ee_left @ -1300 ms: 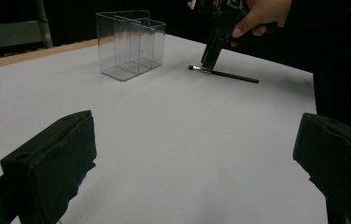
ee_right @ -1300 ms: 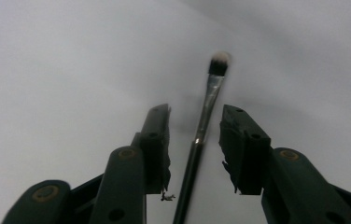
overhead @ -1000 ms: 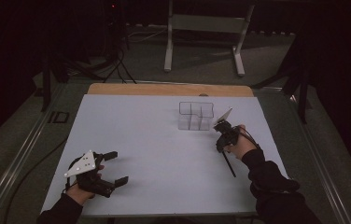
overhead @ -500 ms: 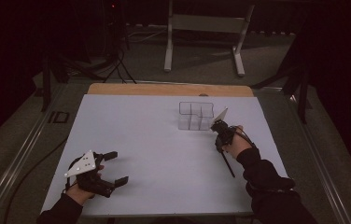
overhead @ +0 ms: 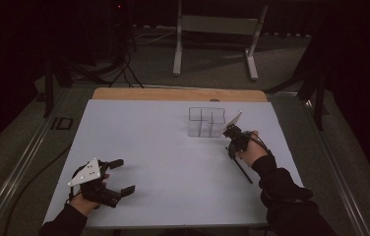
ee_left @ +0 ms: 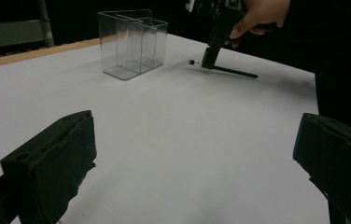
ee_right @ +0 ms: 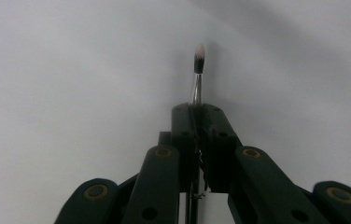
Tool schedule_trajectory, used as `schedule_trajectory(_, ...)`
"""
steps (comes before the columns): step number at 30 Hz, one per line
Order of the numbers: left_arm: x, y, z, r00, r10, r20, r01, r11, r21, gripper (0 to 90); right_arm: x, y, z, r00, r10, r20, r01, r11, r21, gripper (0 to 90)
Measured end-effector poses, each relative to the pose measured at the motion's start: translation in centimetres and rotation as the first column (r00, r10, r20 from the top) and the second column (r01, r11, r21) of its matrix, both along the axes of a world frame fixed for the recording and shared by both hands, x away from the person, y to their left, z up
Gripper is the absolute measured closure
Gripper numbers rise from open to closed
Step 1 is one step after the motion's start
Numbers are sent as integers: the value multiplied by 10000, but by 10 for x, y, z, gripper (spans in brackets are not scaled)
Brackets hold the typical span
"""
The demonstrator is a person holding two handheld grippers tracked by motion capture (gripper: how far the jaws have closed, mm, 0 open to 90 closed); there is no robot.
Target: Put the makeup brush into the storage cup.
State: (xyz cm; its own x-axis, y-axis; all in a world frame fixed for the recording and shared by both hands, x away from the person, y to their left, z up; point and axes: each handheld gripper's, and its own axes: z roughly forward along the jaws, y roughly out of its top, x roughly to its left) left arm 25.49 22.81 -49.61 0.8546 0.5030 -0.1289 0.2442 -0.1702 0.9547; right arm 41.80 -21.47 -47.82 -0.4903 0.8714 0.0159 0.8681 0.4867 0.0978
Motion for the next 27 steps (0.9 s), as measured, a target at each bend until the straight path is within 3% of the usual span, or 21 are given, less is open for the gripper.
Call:
schedule_trajectory(9,0,0,0,10000,3,-6,-3,10000,14,7,-10,-8,35,9958,338,848,-445,9908,1278,845)
schedule_trajectory(15,0,0,0,10000,-15,-13,15,10000,22,7,-20,-15,45,9841,561,1683,-856,9811,1736,845)
schedule_trajectory(21,0,0,0,10000,2,-18,-2,10000,16,7,-32,-17,50,9643,686,2558,-1293,9649,2286,845)
schedule_trajectory(27,0,-1,-1,10000,-1,-32,1,10000,10,7,-43,-21,57,9360,627,3463,-1654,9469,2756,846)
